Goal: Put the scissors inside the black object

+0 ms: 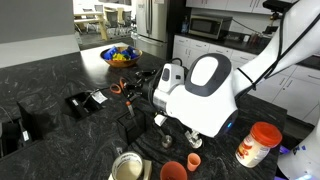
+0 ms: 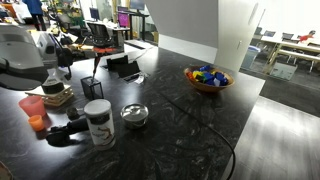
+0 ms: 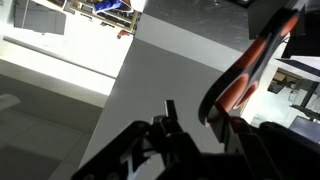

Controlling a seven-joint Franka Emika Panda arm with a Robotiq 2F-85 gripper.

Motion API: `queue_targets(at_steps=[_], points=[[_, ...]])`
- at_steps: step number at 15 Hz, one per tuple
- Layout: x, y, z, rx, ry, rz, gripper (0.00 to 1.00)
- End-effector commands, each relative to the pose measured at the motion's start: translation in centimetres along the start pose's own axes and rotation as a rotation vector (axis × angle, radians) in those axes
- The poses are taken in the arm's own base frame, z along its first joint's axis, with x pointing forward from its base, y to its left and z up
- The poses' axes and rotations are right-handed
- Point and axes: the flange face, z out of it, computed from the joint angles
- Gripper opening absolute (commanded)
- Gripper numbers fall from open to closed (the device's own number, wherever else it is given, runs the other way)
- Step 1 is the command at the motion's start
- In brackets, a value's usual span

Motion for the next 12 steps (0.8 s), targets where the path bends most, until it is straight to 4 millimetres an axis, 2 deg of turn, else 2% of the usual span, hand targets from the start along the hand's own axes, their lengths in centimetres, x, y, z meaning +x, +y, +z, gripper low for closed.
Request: queue_targets(at_steps=[1, 3, 5, 9, 10, 12], points=[[0.1, 0.3, -0.5, 0.017, 0.025, 0.01, 0.24], [0.0, 0.1, -0.8, 0.026, 0.023, 0.025, 0.35], [-0.1, -0.1, -1.2, 0.036, 0.02, 0.039, 0.52], [-0.2, -0.4, -1.6, 0.05, 0.019, 0.051, 0.65], [-0.1, -0.4, -1.7, 0.054, 0.02, 0.063, 0.87], [0.1, -0.4, -1.9, 0.066, 0.022, 0.099, 0.92]])
